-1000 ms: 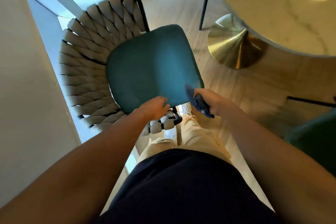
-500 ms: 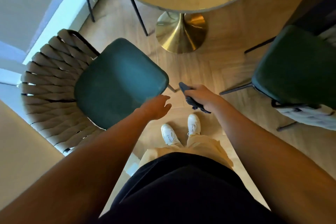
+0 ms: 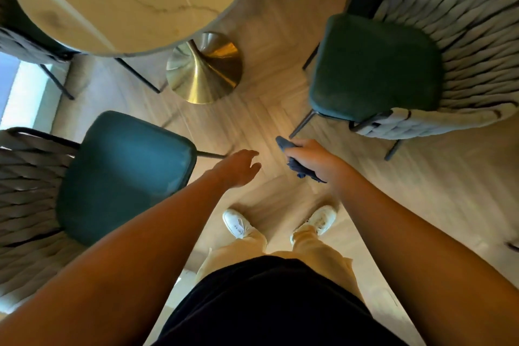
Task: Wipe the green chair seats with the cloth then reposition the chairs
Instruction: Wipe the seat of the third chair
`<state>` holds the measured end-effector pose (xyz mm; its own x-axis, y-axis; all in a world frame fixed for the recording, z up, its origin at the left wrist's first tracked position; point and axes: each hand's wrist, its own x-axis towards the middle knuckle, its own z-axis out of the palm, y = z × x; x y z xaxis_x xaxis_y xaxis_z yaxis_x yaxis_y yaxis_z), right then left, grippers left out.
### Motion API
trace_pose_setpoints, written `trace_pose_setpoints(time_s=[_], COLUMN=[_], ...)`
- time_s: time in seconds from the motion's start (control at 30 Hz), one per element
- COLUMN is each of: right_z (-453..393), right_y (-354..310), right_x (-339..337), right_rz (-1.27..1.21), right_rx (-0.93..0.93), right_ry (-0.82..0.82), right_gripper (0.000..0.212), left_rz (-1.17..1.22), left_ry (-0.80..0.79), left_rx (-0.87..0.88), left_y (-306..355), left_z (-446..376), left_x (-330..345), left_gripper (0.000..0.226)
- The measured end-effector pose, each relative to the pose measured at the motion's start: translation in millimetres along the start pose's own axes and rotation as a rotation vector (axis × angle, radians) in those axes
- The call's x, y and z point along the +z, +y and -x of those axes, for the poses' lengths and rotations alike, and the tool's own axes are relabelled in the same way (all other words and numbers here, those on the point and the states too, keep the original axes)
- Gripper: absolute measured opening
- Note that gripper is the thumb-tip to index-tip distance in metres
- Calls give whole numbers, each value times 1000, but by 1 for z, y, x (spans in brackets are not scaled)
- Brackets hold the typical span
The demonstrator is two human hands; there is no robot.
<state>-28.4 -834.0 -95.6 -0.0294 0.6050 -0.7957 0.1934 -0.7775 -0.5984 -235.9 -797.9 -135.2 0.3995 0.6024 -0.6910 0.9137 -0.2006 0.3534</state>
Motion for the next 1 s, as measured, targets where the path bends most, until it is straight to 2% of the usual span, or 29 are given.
trace_pose_setpoints(time_s=[0.2, 0.33, 0.53, 0.67, 0.83, 1.0], right_z=[25, 38, 41, 26, -8, -43], right_y=[30, 34, 28, 20, 4, -22], right_x=[-96, -159, -227, -267, -324, -383], right_rz=[-116, -157, -191, -217, -242, -154], right_rx=[-12, -47, -84, -83, -58, -10], right_ry=[82, 134, 185, 246, 268, 262], right_gripper=[37, 22, 28, 9, 28, 33], left_rz=[-88, -115, -156, -123, -43, -56], left_ry=[-44, -20, -27, -32, -34, -76], left_rx=[54, 85, 121, 121, 95, 74], left_y=[101, 170, 234, 264, 290, 332], left_z=[-48, -75, -106, -137, -197, -246], left_x=[7, 3, -10, -20, -40, -68], left_gripper=[56, 57, 55, 52, 52, 48])
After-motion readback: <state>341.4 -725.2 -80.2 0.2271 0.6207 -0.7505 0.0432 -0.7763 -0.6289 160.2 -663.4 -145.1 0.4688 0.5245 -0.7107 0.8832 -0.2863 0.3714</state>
